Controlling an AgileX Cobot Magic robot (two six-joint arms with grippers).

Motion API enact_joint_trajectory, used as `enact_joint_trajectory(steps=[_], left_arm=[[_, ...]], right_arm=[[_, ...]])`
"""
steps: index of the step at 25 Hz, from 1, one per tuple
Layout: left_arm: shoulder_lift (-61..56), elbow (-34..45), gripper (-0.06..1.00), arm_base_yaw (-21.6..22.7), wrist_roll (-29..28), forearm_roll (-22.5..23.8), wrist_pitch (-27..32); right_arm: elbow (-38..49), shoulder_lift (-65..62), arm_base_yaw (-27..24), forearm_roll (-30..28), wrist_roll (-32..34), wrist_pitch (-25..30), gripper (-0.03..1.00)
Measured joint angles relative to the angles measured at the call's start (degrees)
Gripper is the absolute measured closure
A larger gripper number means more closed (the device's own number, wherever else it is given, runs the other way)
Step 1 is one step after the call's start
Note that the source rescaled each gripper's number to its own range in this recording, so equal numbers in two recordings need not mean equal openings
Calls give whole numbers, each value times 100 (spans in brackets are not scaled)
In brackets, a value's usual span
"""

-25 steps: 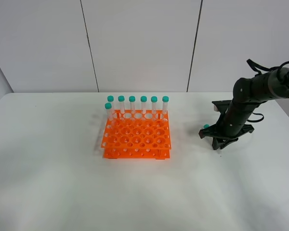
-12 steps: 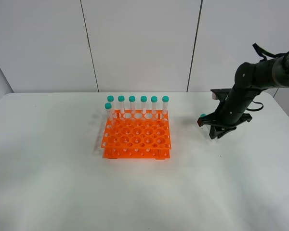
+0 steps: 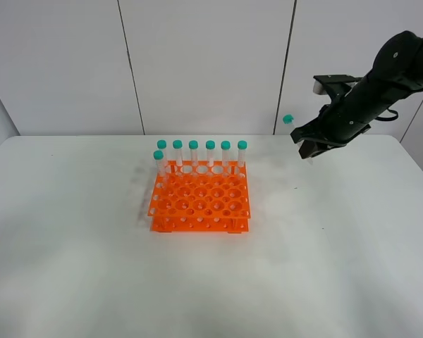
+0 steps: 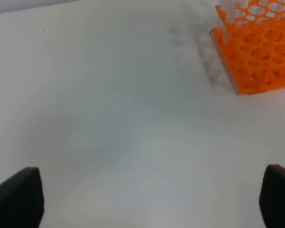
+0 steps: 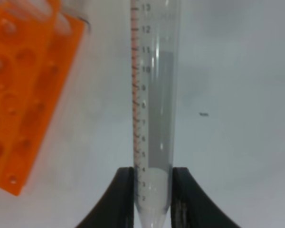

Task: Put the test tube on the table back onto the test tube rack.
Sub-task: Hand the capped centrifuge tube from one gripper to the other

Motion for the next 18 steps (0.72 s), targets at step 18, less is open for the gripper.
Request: enact_joint_trajectory(steps=[18], left_arm=[[0, 0, -5, 0, 0, 0, 0]], right_arm=[[167, -551, 2354, 1420, -2118, -2188, 96]])
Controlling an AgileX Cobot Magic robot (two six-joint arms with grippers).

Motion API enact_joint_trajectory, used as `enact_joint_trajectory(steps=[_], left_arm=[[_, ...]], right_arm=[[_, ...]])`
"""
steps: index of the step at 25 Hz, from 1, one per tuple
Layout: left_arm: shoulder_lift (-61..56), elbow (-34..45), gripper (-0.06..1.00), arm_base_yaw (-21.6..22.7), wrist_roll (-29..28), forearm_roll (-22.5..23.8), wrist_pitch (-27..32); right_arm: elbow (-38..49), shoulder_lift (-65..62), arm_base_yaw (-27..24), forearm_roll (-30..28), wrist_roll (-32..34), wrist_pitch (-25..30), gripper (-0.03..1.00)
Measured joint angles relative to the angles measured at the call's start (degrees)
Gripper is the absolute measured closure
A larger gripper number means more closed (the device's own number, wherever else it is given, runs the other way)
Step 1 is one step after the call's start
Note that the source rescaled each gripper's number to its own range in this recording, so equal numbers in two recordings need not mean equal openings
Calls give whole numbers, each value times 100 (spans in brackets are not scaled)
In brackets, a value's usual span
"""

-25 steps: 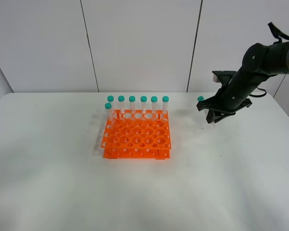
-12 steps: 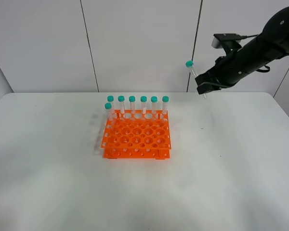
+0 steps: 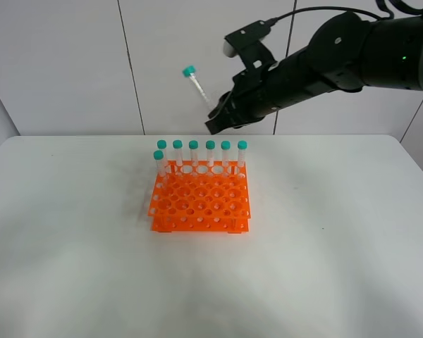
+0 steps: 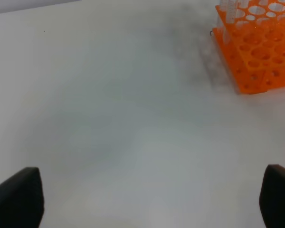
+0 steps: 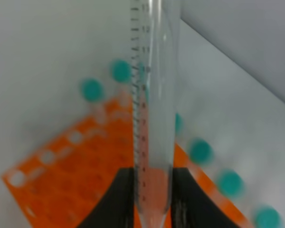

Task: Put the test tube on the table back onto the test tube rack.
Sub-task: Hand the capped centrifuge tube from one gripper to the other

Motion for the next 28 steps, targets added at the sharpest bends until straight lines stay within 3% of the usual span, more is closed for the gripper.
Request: enact_joint_trajectory(steps=[7, 13, 16, 22, 28], left_arm=[[0, 0, -5, 0, 0, 0, 0], [0, 0, -5, 0, 0, 0, 0], [0, 0, -5, 0, 0, 0, 0], [0, 0, -5, 0, 0, 0, 0], [0, 0, -5, 0, 0, 0, 0]], right_arm=[[0, 0, 1168, 1234, -793, -1111, 96], [68, 385, 1247, 2273, -1399, -893, 96], [303, 462, 1352, 2661, -2002, -1189, 96], [764, 462, 1632, 2653, -2293, -1759, 96], [1004, 462, 1969, 2228, -2567, -2191, 96]])
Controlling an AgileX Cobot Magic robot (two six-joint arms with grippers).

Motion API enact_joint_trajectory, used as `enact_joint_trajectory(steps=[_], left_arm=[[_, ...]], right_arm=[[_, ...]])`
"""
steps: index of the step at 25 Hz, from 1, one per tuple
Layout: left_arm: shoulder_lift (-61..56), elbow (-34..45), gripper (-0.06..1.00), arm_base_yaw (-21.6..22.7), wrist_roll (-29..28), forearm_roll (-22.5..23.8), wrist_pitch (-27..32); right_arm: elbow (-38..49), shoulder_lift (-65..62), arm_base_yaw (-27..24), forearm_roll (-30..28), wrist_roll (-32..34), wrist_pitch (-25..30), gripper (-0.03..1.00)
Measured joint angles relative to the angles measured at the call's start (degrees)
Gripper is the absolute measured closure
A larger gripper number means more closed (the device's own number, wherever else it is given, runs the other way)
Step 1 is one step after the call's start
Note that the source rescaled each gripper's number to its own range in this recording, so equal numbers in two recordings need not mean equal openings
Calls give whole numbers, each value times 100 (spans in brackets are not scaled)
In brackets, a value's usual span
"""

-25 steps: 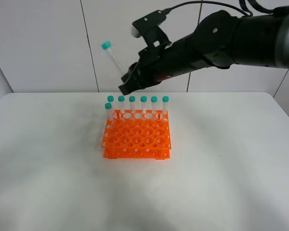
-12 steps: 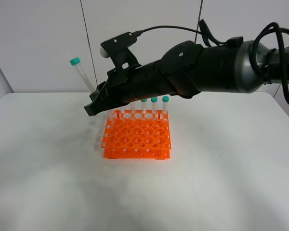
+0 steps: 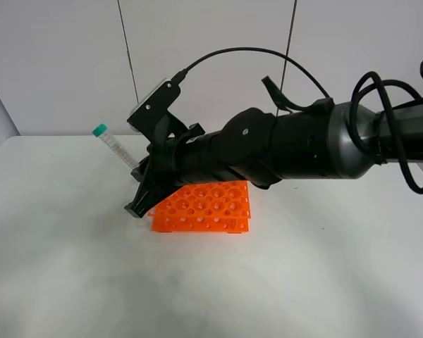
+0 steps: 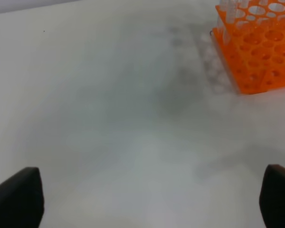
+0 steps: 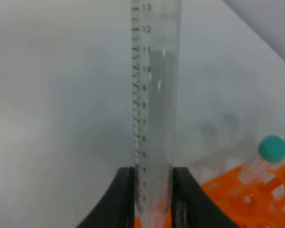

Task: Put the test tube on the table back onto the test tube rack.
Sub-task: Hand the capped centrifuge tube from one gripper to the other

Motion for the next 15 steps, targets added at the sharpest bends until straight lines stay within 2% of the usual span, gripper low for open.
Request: enact_joint_trajectory(steps=[5, 15], left_arm=[[0, 0, -5, 0, 0, 0, 0], [0, 0, -5, 0, 0, 0, 0]], right_arm=[[243, 0, 132, -39, -26, -424, 96], [315, -10, 132, -39, 6, -400, 96]])
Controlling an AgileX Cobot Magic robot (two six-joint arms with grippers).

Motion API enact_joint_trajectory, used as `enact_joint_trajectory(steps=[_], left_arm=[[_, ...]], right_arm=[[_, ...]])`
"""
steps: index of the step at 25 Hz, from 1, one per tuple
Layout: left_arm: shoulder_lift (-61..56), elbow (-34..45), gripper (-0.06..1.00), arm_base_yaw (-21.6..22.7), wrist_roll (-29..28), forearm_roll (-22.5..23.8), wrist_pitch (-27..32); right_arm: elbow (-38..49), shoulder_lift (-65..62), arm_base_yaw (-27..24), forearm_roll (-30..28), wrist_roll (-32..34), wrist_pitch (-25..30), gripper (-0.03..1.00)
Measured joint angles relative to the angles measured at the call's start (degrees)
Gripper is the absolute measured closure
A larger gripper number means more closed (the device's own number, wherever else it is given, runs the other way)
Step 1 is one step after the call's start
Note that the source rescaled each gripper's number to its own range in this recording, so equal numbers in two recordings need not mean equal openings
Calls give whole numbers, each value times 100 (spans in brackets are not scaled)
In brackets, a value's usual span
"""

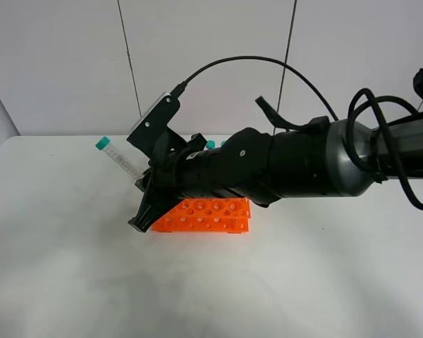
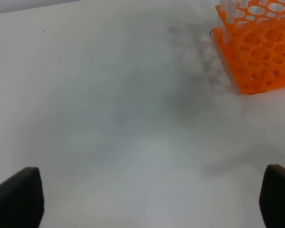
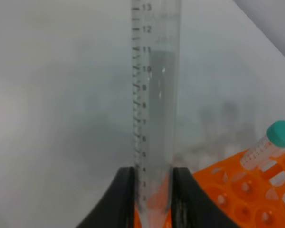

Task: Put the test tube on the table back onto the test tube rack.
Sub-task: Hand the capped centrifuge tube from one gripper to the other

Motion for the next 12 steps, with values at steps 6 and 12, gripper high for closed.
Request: enact_joint_trajectory(steps=[6, 12], left_arm=[[0, -10, -5, 0, 0, 0, -47], [0, -29, -5, -7, 112, 0, -102]], right_arm=[[0, 0, 0, -31, 0, 0, 96], [0, 0, 0, -223, 0, 0, 96]])
